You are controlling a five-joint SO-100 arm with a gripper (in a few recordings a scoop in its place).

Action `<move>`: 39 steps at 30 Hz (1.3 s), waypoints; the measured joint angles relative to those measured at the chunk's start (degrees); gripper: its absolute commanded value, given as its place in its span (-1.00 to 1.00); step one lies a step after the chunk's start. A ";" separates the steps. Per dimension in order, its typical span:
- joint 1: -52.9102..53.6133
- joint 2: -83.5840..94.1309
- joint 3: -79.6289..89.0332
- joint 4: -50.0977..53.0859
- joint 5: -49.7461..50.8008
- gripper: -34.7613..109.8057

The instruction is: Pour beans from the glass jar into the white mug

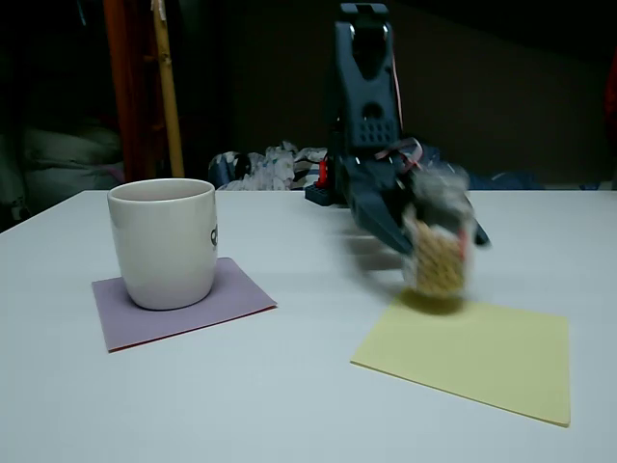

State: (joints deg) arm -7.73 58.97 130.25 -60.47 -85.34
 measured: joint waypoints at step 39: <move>3.87 12.83 6.33 -7.56 15.47 -0.10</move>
State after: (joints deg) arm -3.87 71.81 136.58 -68.03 -69.87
